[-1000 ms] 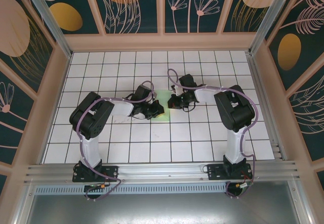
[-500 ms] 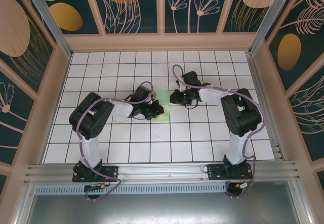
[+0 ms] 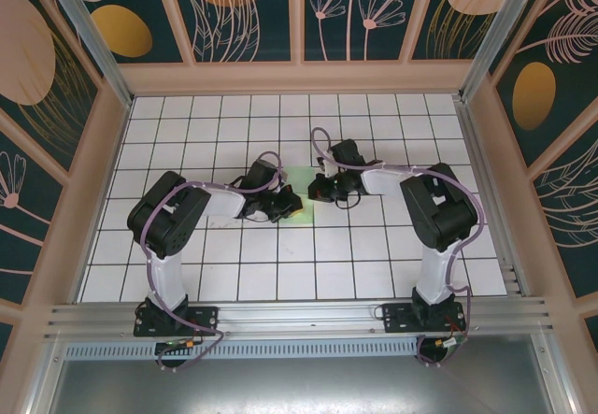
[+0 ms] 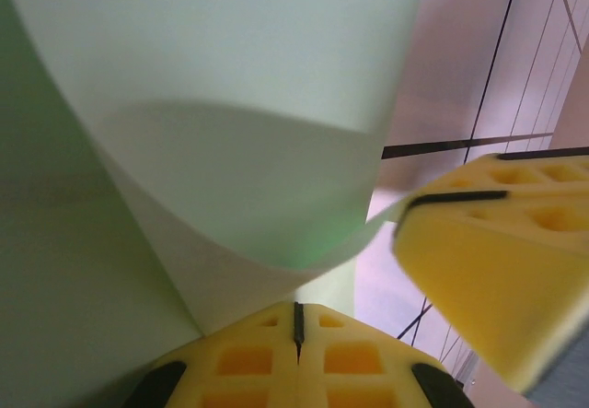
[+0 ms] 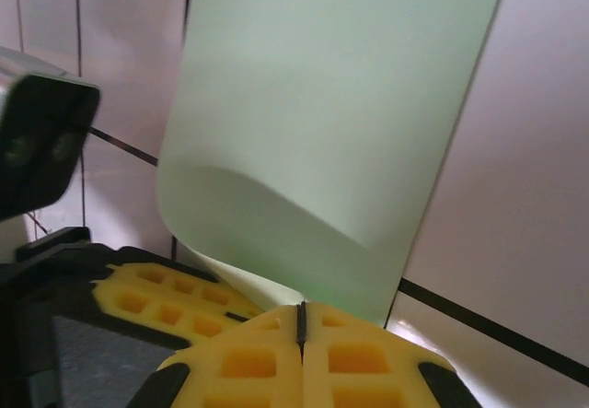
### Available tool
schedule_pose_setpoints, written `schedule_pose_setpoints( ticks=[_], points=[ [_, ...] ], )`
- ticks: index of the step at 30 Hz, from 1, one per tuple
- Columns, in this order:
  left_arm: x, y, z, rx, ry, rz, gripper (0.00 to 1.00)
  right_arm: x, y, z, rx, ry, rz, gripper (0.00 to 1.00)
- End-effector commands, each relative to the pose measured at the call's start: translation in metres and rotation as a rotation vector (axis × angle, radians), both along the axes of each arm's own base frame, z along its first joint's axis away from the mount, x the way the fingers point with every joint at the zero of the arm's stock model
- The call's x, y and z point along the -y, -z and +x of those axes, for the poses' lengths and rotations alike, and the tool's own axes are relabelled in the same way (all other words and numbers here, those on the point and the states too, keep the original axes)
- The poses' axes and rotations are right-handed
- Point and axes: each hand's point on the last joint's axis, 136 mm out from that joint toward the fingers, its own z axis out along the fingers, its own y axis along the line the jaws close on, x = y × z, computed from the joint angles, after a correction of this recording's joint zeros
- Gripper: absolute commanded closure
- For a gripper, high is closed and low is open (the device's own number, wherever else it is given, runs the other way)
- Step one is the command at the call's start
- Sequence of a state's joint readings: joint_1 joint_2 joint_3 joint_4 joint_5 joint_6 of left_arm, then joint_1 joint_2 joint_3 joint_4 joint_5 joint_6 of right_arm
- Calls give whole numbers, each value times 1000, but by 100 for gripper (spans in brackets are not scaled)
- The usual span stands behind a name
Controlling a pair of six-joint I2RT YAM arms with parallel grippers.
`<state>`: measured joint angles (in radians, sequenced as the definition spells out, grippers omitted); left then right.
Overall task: Fold a paper plane with a square sheet of paper (pick it up from the middle)
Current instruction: Fold the triangle a second time at the center of the table.
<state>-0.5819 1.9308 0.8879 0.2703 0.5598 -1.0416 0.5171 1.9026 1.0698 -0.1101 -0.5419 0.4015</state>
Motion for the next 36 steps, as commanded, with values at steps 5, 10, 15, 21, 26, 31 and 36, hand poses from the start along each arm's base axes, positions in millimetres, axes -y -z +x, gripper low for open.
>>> schedule_pose_setpoints(
  ticks=[5,10,15,21,26,31,36],
  points=[
    [-27,38,-21,-118,-52,133,94,-3,9,13,13,-16,-30,94],
    [-27,38,-22,-121,-48,132,95,-4,12,20,14,-19,-38,95],
    [-22,29,-19,-97,-37,103,95,-1,23,13,-11,-33,-60,96],
    [-3,-20,6,40,-7,11,90,9,40,3,-39,-50,-111,98],
    [-3,-31,22,91,-27,50,89,15,47,0,-33,-67,-153,100],
    [-15,-8,23,56,-63,124,93,17,49,-1,-30,-76,-164,100],
    [-11,-8,32,64,-63,115,94,17,50,-3,-29,-87,-165,100]
  ],
)
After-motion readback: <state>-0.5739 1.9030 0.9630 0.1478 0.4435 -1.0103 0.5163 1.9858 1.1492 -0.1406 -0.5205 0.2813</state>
